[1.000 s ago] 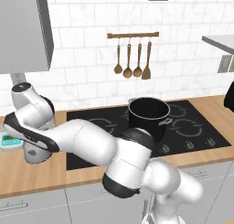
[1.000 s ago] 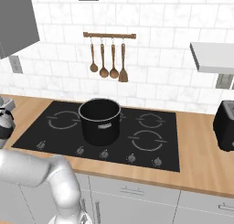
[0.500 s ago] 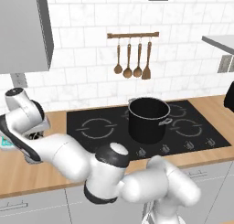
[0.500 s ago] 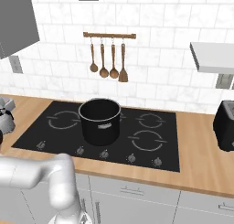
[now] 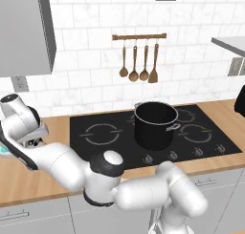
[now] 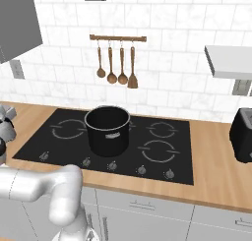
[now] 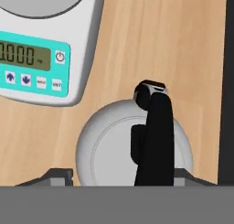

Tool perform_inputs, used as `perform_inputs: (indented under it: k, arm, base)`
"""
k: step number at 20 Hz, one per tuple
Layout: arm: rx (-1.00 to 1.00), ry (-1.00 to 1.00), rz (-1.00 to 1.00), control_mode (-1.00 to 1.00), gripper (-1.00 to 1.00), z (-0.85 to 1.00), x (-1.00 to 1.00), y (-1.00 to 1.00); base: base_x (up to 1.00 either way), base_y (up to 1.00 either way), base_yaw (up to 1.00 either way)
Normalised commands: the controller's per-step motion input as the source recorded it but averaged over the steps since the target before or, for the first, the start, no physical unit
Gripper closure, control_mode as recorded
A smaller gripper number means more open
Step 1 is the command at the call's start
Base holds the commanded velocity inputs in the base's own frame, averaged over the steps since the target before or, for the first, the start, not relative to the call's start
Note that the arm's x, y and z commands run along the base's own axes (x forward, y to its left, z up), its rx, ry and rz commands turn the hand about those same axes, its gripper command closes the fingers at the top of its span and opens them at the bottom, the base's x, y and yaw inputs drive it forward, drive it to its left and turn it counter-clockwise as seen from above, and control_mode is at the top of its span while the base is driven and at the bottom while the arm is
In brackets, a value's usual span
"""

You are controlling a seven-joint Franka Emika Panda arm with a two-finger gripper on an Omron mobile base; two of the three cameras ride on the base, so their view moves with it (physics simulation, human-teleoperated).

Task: Pick the kettle from the counter and place it on a stove burner. Then turn the burner on.

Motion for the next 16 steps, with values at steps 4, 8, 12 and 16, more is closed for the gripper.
perform_inputs:
  k: [4, 8, 12, 16]
  arm:
    - [0.0, -0.19, 0.0, -1.0, 1.0, 0.0, -0.15, -0.28]
    - [-0.05, -0.45, 0.0, -1.0, 1.0, -0.01, -0.46, -0.71]
    - [-0.08, -0.64, 0.0, -1.0, 1.0, 0.0, -0.44, -1.0]
    - [-0.03, -0.46, -0.02, -1.0, 1.0, -0.01, 0.02, -1.0]
  base:
    - [0.0, 0.0, 0.0]
    - [0.0, 0.0, 0.0]
    - [0.0, 0.0, 0.0]
    - [0.0, 0.0, 0.0]
